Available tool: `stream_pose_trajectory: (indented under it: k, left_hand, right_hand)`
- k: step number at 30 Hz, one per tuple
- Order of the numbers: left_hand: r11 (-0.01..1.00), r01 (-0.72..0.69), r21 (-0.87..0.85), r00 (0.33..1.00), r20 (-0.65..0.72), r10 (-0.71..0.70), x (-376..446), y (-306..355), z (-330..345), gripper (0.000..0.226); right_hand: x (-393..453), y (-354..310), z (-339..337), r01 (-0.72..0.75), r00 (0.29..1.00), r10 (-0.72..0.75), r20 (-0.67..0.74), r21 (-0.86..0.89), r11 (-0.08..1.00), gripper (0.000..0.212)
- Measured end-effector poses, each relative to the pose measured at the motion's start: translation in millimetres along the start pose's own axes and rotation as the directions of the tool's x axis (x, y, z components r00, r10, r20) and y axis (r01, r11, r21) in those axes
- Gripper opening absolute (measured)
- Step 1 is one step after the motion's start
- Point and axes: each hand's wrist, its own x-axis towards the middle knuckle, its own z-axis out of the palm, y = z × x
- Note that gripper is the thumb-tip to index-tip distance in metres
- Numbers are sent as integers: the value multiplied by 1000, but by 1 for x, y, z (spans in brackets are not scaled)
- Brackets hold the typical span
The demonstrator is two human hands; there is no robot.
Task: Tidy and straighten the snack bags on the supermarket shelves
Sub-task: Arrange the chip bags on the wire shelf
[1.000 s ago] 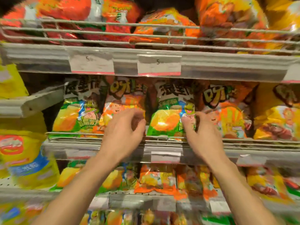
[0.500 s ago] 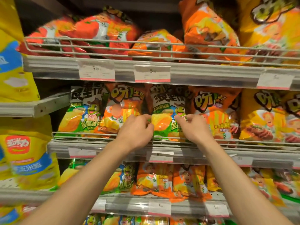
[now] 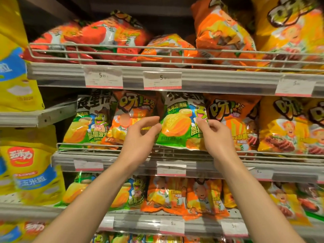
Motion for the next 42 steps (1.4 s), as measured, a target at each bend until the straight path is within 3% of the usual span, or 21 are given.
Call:
stream_pose_trajectory:
  k: [6, 9, 13, 16, 21, 24, 26, 31, 35, 39, 42]
  left_hand:
    - [997, 83, 5, 993, 80, -83, -5, -4, -17, 70]
    - [996, 84, -17, 995, 61, -83, -11, -4, -31, 60]
    - [997, 72, 39, 997, -15, -71, -19, -13, -66, 84]
    - [996, 90, 7, 989, -116, -89, -30, -25, -96, 78]
    - [999, 53, 8, 986, -156, -51, -38, -32, -127, 65]
    - [999, 30, -35, 988, -149, -35, -38, -35, -139, 60]
    - [999, 29, -37, 986, -160, -34, -38, -37, -148, 69]
    - [999, 38, -30, 976, -215, -44, -36, -41, -167, 66]
    - [999, 44, -25, 974, -223, -49, -35, -41, -168, 64]
    - [998, 48, -31, 978, -204, -53, -34, -40, -160, 74]
    - [998, 54, -10, 981, -185, -55, -31, -37, -146, 77]
  right_hand:
    - [-34, -5, 10, 12, 999, -15, 37, 64, 998, 40]
    - [-48, -10, 22, 60, 992, -68, 109, 77, 995, 41]
    - [-62, -17, 42, 133, 953, -144, 266, 59, 989, 31]
    - [-62, -22, 61, 191, 917, -197, 347, 52, 980, 22]
    - [-34, -24, 75, 288, 935, -234, 267, -184, 940, 17]
    - [-12, -25, 80, 314, 928, -186, 323, -408, 857, 29]
    - [-2, -27, 86, 314, 915, -122, 385, -487, 815, 40]
    - [1, -29, 108, 238, 868, 25, 495, -461, 855, 76]
    - [-2, -23, 119, 194, 900, 0, 436, -399, 896, 75]
    - [3, -21, 106, 161, 933, -37, 357, -322, 933, 53]
    - [9, -18, 86, 145, 960, -49, 277, -339, 929, 58]
